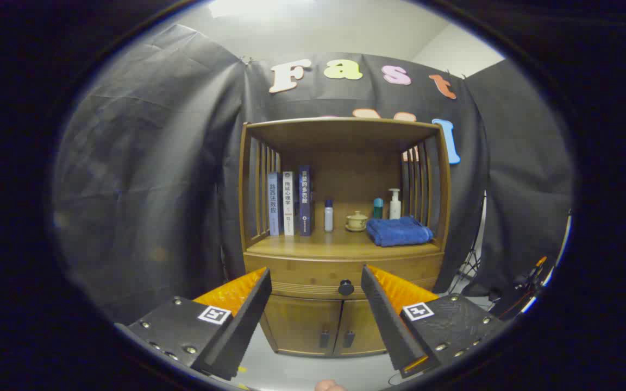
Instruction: Pull open the drawer, take out the items inside it, and place them on the countertop above the cabinet.
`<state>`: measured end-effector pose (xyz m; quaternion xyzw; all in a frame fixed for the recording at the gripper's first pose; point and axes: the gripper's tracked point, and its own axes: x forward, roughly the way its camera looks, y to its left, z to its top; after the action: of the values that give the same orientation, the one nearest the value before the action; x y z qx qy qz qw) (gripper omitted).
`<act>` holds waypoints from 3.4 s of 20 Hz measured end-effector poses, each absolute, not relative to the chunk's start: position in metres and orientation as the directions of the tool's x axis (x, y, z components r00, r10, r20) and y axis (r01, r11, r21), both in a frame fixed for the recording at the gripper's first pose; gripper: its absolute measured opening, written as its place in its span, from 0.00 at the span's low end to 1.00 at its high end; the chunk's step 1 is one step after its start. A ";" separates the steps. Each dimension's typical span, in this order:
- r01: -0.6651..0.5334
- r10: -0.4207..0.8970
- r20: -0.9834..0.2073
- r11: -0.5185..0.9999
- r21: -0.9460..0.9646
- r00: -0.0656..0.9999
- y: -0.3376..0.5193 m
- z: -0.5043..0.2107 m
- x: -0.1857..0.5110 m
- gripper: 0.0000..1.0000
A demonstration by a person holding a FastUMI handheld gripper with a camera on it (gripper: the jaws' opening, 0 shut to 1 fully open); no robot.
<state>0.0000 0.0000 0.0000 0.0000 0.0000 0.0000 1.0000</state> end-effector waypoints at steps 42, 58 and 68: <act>0.184 -0.166 -0.235 0.981 0.056 0.958 -0.076 -0.157 0.235 0.53; 0.115 -0.107 -0.215 0.993 0.025 0.971 -0.075 -0.160 0.186 0.26; 0.110 -0.105 -0.182 0.994 0.016 0.978 -0.074 -0.160 0.109 0.26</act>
<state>0.1091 -0.0739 -0.1602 0.0132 0.0909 -0.0539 0.9943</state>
